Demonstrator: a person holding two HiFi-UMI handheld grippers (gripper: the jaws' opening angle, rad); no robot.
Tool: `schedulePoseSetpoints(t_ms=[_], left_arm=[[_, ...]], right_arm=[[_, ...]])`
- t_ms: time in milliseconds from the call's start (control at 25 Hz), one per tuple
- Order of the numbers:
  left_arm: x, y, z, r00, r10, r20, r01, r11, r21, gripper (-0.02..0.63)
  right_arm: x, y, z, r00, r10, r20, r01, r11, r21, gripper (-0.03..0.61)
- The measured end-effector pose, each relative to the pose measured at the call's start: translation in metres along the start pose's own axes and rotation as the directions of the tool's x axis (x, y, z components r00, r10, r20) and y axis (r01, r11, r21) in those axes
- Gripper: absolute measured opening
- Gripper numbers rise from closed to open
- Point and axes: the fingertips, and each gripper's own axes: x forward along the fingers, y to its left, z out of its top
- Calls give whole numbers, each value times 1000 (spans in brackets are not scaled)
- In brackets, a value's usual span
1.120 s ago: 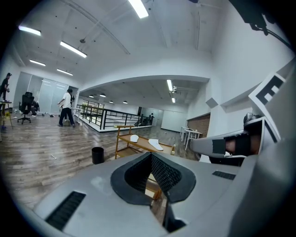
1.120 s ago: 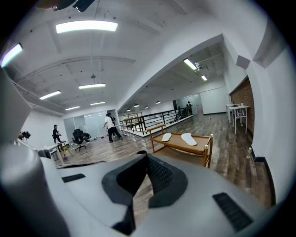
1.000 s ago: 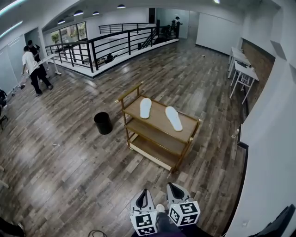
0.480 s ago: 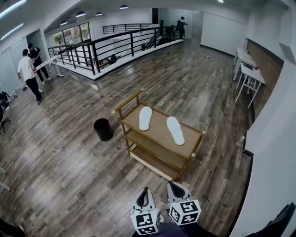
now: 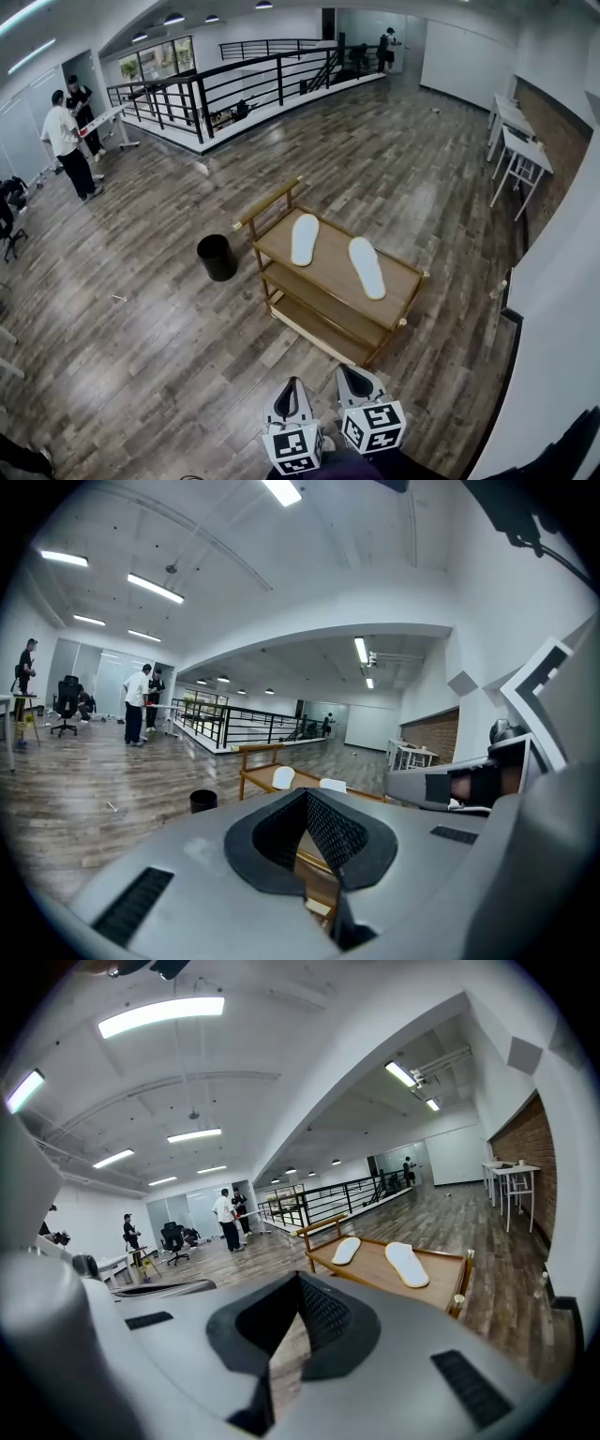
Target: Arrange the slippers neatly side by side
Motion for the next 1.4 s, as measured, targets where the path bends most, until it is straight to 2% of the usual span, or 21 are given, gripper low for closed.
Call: schedulePoseSetpoints(t_ms=[280,600,840,1080,1400], left_arm=[[38,28,9,1000,-31,-6,31,1000,0,0],[102,92,47,998,-52,25,52,999,12,0],[136,137,52,998,-62,19,62,998,3,0],[160,147,46,997,-79,-11,79,996,-32,0],[206,157,55,996,-84,-34,83,996,-20,0]], right_arm=[[45,3,9,1000,-29,2,29,1000,5,-2],[128,11,41,997,-72,17,72,997,2,-2],[176,25,47,995,-96,10,96,995,0,-2],[195,13,46,989,-146,-27,146,989,13,-2],[240,-7,61,987,-156,-35,157,987,29,-2]])
